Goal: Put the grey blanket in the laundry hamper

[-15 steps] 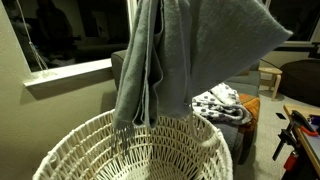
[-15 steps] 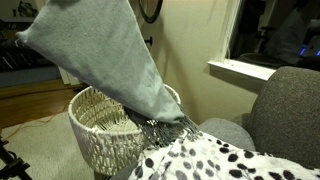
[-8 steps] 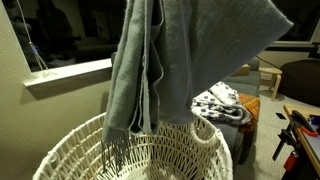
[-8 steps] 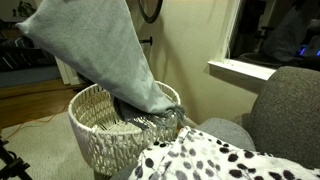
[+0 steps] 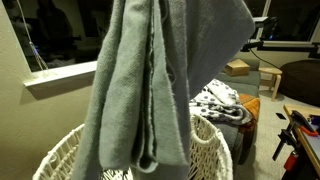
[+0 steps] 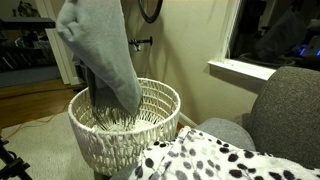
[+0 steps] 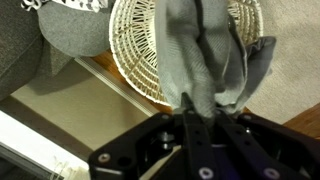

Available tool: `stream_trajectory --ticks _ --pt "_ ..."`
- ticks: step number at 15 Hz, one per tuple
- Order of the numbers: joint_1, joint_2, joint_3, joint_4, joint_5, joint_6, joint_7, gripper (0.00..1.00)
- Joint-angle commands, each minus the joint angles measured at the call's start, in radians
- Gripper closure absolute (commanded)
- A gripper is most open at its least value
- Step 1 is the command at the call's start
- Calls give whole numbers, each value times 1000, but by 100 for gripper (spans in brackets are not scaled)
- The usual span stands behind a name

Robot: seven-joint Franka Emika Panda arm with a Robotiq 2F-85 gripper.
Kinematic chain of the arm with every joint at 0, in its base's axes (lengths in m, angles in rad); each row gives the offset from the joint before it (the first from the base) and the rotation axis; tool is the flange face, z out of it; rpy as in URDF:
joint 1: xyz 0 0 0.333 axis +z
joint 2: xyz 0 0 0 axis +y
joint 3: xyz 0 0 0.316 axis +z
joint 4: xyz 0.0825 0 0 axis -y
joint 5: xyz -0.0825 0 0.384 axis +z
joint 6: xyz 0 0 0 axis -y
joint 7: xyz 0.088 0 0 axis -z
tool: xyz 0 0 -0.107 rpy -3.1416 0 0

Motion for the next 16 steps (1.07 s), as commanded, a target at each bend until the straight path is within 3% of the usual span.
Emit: stream_trajectory --ticks 1,16 --pt "9 28 -10 58 32 -32 -39 99" --pt "4 122 2 60 14 13 -30 99"
